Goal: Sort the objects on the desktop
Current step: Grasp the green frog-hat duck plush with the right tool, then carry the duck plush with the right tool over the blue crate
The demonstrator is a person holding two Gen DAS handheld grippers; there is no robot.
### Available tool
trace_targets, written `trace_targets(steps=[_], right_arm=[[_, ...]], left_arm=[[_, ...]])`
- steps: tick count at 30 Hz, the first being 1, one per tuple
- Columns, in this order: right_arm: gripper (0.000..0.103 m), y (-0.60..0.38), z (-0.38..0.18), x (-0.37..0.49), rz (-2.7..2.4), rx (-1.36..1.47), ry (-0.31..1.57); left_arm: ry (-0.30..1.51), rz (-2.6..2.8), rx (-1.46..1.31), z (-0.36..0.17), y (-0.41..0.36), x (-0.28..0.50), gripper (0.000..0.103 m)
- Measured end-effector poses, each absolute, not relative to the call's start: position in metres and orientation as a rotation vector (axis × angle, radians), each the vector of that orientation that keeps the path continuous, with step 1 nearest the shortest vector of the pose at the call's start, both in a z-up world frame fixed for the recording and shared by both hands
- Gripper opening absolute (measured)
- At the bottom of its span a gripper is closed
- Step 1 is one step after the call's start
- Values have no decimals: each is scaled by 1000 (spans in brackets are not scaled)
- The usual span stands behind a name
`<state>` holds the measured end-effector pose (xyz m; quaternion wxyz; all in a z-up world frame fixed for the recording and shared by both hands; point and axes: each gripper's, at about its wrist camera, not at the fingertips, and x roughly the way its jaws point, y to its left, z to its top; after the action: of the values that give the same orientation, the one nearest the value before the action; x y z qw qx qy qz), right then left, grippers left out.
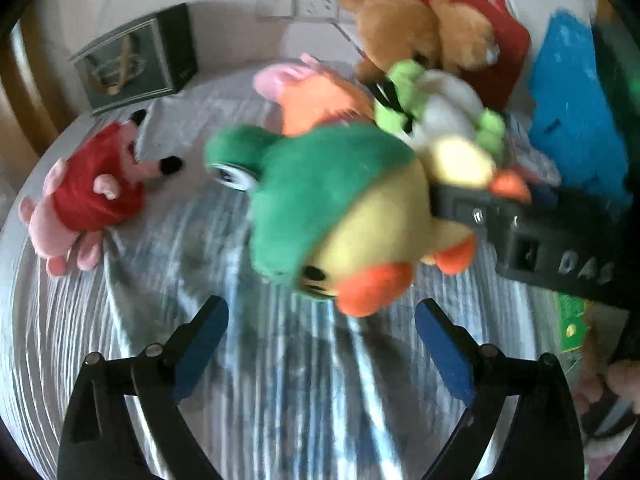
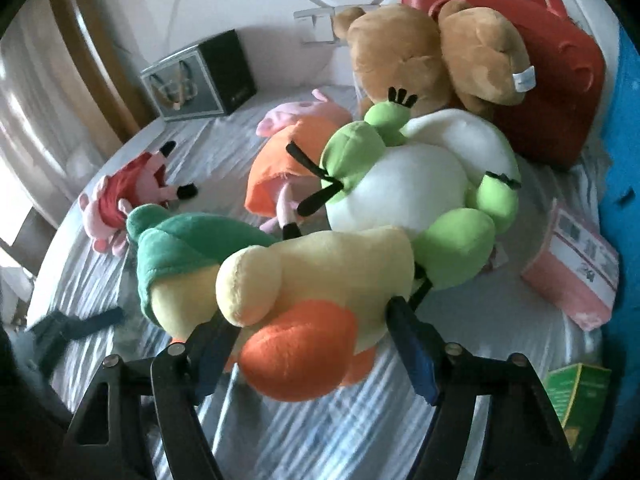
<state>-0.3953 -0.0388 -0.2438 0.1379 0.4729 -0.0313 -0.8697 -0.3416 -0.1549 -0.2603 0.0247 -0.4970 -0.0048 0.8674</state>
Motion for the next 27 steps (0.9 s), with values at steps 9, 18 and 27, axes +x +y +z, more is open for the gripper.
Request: trace_targets(steps=[9,18,27], right_arm=[[75,-32,-239,-387,-2550,1395,-84],[42,-43,-234,-377,-2575,1344,-5],[35,-50,-177,-322,-2678,1185,22]], left_arm=[[46,2668,-1500,-266,-140,-376,96],[52,2690,-1438,-258,-138,-363,69],[86,2770,-1218,-198,-143,-316,69]])
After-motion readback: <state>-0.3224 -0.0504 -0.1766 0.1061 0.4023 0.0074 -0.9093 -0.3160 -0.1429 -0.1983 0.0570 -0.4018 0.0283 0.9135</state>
